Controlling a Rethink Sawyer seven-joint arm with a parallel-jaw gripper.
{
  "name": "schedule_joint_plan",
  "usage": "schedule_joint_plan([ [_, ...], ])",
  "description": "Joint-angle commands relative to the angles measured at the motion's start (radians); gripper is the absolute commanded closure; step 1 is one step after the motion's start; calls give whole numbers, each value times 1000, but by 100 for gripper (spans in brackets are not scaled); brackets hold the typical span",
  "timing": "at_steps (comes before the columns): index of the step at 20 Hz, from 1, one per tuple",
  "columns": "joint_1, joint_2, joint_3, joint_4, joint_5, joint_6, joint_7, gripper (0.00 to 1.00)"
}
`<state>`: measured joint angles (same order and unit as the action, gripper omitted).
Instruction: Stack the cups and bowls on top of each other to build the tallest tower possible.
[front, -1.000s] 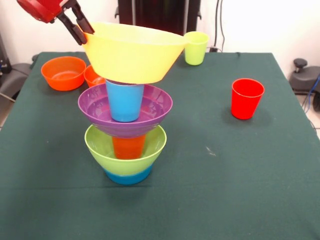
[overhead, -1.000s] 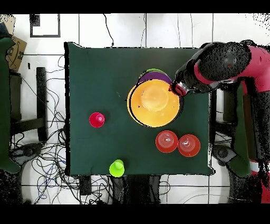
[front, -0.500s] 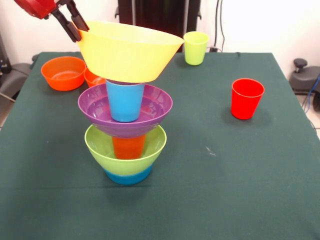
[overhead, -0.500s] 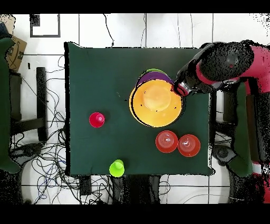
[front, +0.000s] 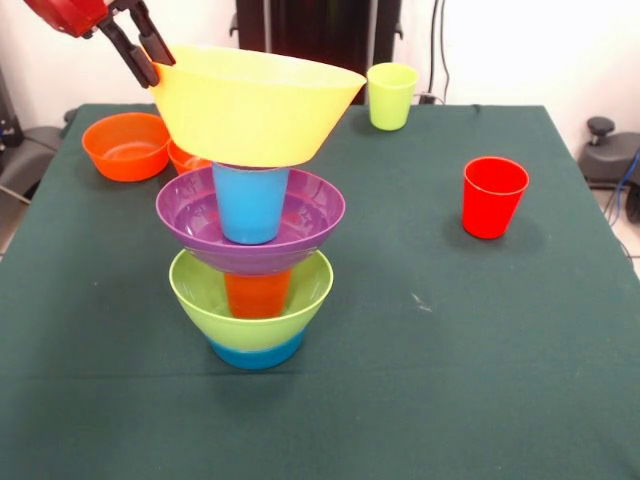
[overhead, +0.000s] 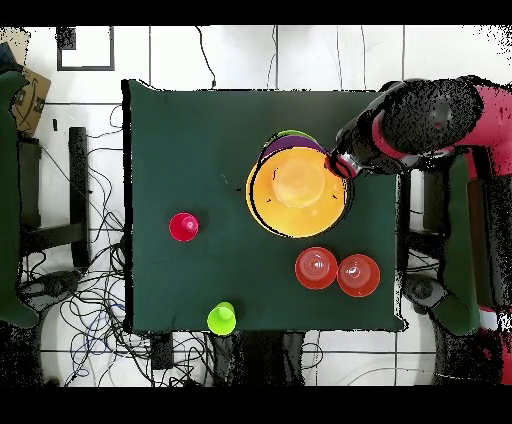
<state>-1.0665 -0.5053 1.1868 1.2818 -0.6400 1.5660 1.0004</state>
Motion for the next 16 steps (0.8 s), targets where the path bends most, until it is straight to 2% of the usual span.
schedule_joint_plan([
  [1,29,3,-84,42,-41,-59,-188,100],
  [16,24,-2,-86,74,-35,-96,-168,100],
])
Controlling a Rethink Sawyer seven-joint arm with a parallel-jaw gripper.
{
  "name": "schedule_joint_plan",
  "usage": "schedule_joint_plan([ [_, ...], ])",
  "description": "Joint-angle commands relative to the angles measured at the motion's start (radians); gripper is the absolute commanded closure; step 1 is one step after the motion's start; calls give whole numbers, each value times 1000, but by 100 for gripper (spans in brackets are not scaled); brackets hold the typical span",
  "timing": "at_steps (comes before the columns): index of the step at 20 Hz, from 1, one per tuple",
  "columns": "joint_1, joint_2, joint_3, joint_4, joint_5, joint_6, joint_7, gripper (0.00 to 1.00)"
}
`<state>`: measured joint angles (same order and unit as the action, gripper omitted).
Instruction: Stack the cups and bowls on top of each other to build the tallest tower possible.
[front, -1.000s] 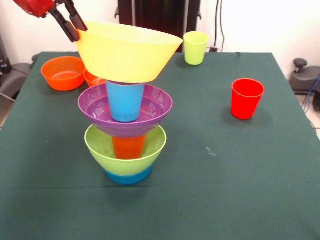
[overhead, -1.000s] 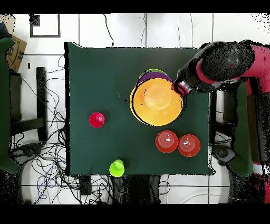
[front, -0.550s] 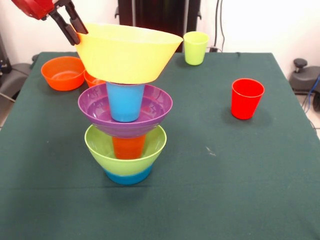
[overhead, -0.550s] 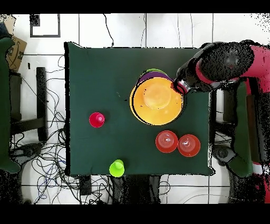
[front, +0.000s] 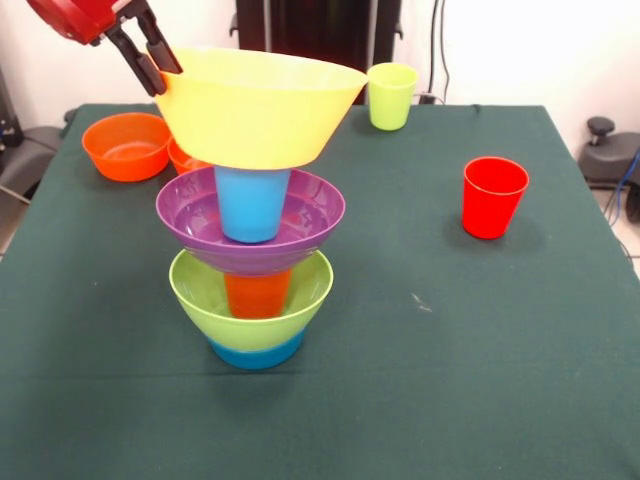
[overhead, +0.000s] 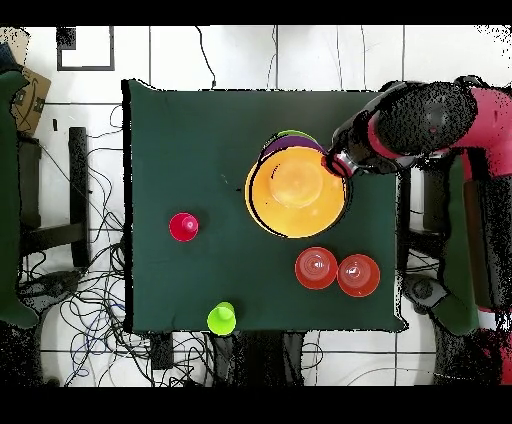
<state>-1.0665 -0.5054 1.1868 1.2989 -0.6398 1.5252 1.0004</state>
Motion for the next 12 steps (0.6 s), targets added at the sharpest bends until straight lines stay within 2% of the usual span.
schedule_joint_plan([
  [1,25,-2,-87,58,-39,-59,-168,100],
  [12,29,4,-92,56,-51,-81,-186,100],
])
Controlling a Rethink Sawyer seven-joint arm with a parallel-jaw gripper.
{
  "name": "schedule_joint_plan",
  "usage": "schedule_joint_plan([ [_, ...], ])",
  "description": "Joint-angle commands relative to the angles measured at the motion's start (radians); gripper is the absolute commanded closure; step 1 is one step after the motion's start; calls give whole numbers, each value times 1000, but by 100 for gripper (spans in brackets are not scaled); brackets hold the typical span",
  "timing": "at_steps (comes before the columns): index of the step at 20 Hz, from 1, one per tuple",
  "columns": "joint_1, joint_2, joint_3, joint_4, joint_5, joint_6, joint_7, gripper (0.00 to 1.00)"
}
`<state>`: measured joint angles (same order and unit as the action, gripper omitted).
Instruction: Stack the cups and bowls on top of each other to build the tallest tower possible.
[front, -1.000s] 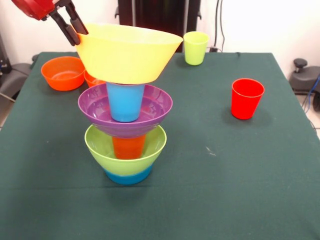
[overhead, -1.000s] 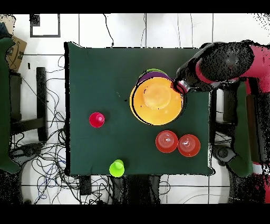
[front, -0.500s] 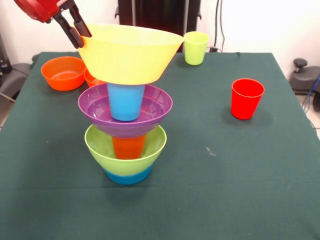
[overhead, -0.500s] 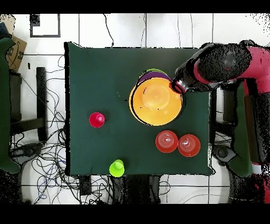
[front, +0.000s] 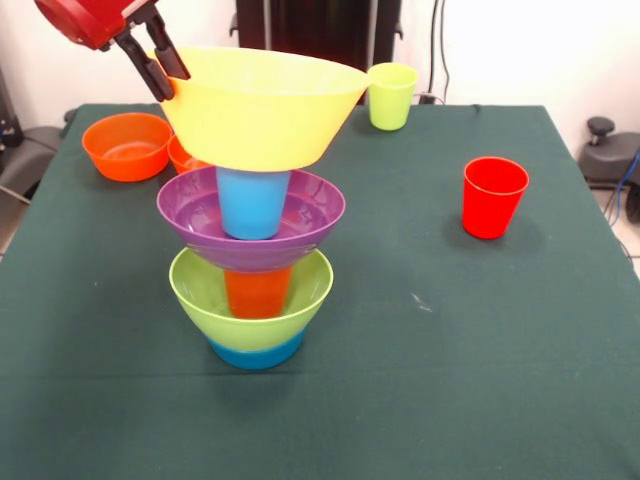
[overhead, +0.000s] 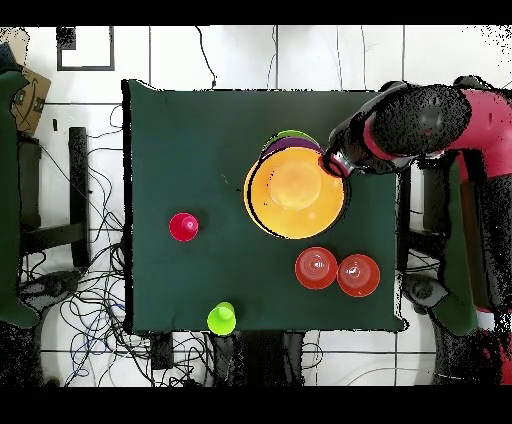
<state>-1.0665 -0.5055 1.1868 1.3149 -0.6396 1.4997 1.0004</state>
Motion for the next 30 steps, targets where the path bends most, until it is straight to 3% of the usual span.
schedule_joint_plan([
  [1,29,4,-92,40,-53,-56,-188,100],
  [18,39,6,-89,29,-63,-47,-218,100],
  [19,39,6,-88,29,-62,-47,-218,0],
  [30,39,6,-87,30,-64,-48,-223,0],
])
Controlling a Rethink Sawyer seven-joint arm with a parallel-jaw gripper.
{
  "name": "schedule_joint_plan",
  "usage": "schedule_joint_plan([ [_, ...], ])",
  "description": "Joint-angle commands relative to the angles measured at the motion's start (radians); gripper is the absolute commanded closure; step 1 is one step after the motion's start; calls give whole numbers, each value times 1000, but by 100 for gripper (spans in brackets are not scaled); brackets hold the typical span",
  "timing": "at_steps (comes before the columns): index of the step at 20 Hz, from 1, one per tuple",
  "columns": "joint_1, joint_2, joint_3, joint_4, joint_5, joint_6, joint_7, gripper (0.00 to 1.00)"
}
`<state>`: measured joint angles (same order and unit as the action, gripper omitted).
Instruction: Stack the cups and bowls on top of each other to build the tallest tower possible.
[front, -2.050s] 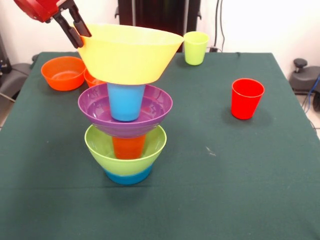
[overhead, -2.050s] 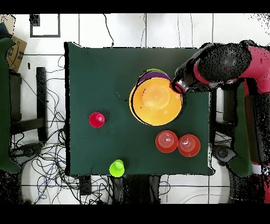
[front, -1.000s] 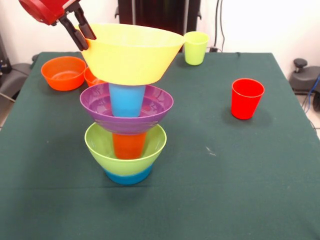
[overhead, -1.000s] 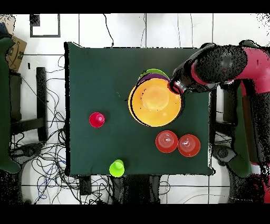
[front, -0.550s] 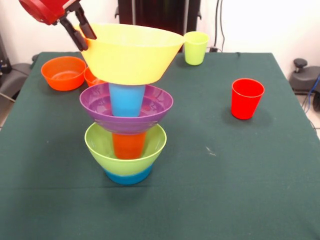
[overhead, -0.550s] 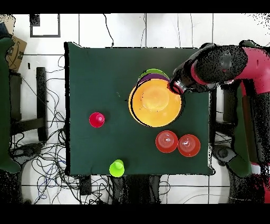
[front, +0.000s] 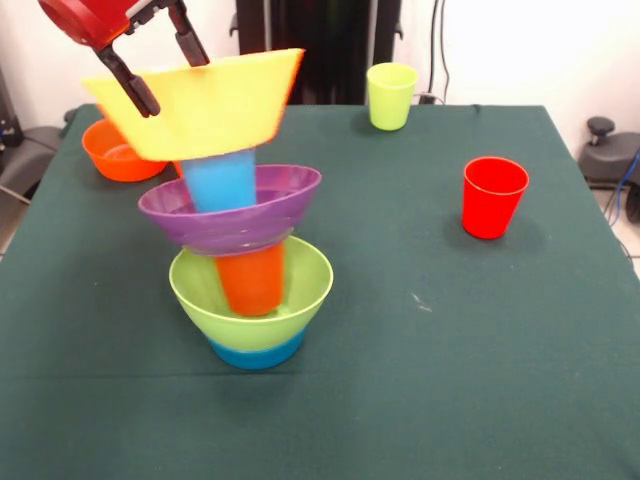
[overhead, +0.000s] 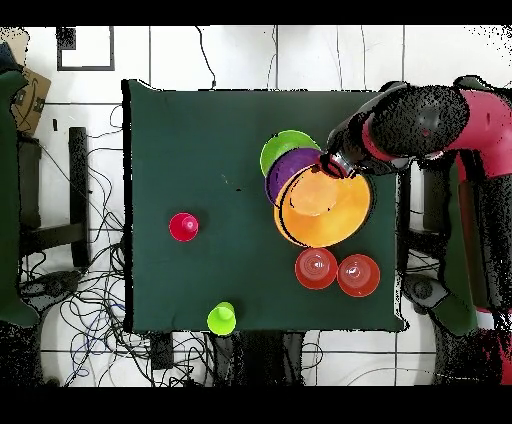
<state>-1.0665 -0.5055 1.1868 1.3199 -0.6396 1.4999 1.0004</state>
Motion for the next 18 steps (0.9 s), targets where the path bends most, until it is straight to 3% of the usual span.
schedule_joint_plan([
  [1,39,6,-87,25,-65,-49,-224,0],
  [10,33,13,-75,-1,-65,-50,-268,0],
  [14,-29,-18,-39,129,-33,-121,-209,0],
  [18,-39,21,-38,194,-59,-230,-179,0],
])
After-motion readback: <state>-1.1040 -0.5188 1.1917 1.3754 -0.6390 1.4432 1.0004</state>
